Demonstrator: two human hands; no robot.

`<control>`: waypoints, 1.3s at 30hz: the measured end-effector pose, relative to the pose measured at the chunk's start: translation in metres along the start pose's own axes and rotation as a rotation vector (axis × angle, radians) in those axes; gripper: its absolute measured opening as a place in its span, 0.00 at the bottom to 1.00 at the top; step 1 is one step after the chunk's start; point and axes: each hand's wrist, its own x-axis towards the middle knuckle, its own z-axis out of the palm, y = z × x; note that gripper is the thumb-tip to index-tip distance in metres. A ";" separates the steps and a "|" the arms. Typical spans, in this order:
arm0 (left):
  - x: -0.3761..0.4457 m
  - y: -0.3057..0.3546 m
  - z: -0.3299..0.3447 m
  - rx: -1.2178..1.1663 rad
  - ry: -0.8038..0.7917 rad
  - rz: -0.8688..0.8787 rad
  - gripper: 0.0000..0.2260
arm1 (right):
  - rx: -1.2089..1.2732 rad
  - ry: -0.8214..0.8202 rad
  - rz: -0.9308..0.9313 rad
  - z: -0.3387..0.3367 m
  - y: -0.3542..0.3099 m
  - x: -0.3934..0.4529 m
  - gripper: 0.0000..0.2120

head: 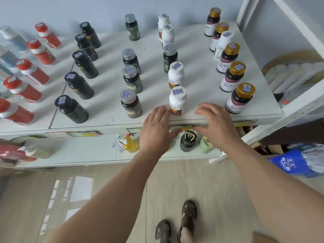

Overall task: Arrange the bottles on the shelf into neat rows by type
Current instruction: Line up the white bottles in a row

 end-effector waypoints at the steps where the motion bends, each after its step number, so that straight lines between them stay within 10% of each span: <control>1: 0.000 0.000 0.001 -0.009 0.019 0.003 0.31 | 0.002 0.007 0.002 0.002 0.000 0.000 0.23; 17: 0.000 -0.003 0.001 -0.123 0.019 -0.013 0.26 | 0.008 -0.099 0.052 -0.006 -0.004 -0.002 0.23; 27: 0.018 0.009 -0.038 -0.378 -0.173 -0.202 0.25 | 0.432 -0.173 0.171 -0.044 -0.053 0.051 0.35; 39: 0.028 0.004 -0.070 -0.664 -0.441 -0.221 0.15 | 0.402 -0.185 0.304 -0.065 -0.073 0.069 0.21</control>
